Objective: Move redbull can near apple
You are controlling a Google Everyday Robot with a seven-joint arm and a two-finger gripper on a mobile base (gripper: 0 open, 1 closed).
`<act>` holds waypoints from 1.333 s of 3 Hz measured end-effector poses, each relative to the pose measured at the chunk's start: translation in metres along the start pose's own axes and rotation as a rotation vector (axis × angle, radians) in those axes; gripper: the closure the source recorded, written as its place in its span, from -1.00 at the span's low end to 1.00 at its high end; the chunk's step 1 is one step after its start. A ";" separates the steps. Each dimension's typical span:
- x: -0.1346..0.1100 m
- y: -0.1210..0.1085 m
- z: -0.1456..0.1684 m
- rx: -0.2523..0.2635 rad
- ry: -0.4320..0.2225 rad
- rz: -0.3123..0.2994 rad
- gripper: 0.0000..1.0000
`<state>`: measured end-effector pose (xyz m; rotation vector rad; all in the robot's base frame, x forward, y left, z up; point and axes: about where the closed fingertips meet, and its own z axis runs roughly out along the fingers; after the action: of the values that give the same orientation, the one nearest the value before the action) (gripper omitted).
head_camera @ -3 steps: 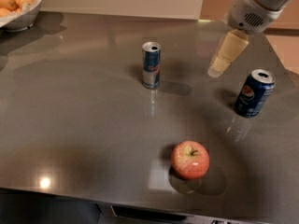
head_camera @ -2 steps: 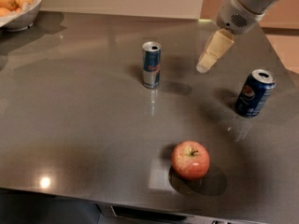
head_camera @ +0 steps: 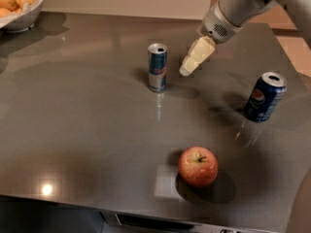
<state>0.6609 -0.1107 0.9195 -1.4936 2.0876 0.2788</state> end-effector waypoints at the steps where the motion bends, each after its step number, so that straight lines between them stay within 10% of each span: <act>1: -0.020 0.007 0.024 -0.054 -0.063 -0.007 -1.00; 3: -0.048 0.031 0.049 -0.153 -0.153 -0.036 -1.00; 4: -0.053 0.042 0.050 -0.180 -0.173 -0.049 -0.63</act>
Offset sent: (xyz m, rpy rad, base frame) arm 0.0011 0.0829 -0.0187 0.1952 0.0516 0.1518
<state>0.6504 -0.0290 0.9007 -1.5613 1.9280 0.5700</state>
